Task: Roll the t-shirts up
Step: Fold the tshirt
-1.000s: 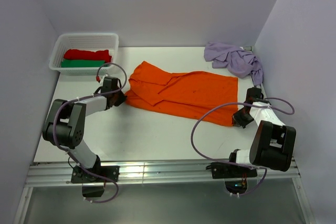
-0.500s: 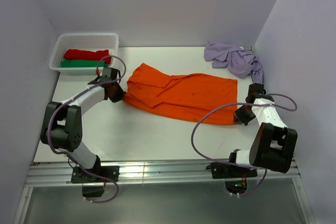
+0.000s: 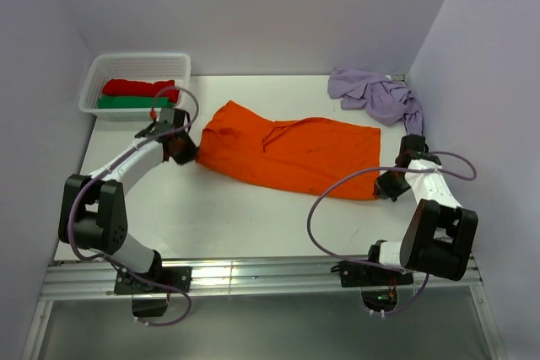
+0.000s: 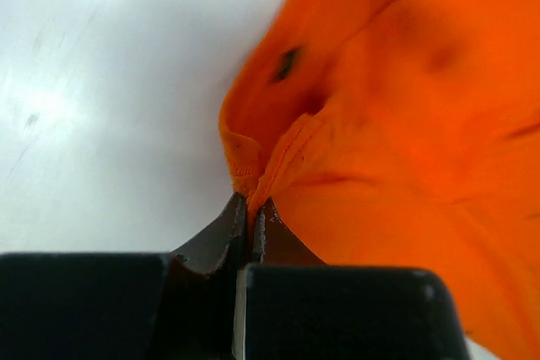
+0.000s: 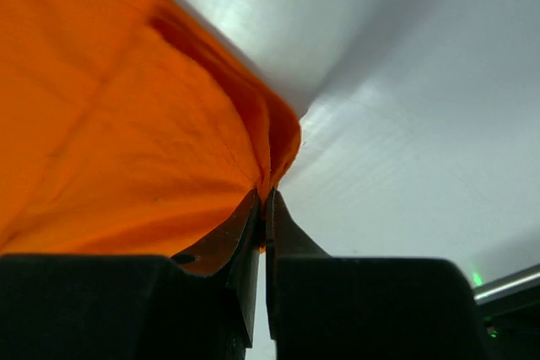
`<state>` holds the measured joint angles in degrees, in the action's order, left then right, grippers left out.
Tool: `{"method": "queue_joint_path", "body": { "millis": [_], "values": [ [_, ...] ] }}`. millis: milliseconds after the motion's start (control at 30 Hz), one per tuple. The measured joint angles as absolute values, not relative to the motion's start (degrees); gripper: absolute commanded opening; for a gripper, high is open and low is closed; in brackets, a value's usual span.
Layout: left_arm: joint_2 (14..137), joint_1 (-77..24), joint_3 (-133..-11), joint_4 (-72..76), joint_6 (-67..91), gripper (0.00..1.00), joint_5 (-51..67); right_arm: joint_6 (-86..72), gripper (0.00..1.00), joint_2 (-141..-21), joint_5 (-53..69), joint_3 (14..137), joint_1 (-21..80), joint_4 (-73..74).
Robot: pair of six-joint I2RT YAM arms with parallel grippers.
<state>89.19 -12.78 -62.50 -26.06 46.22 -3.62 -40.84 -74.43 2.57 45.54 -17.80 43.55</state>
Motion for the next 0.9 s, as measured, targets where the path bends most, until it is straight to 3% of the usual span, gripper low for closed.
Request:
{"method": "queue_joint_path", "body": {
  "millis": [233,767,867,900],
  "values": [
    [88.0,-12.8,-47.0,-25.3,46.2,0.0,-3.3,-41.0,0.0,-74.4,2.7,38.0,-17.9,43.3],
    [83.4,-12.8,-41.5,-21.6,47.2,0.0,-5.9,-43.5,0.03,-72.9,-0.9,36.0,-17.9,44.2],
    [80.6,-12.8,-38.9,-21.9,48.0,0.01,-5.9,-44.1,0.13,-72.7,-1.5,36.0,-17.9,45.0],
    [79.9,-12.8,-38.4,-21.9,48.4,0.03,-5.9,-44.2,0.33,-72.7,-1.7,36.0,-17.9,45.3]
  ]
}}
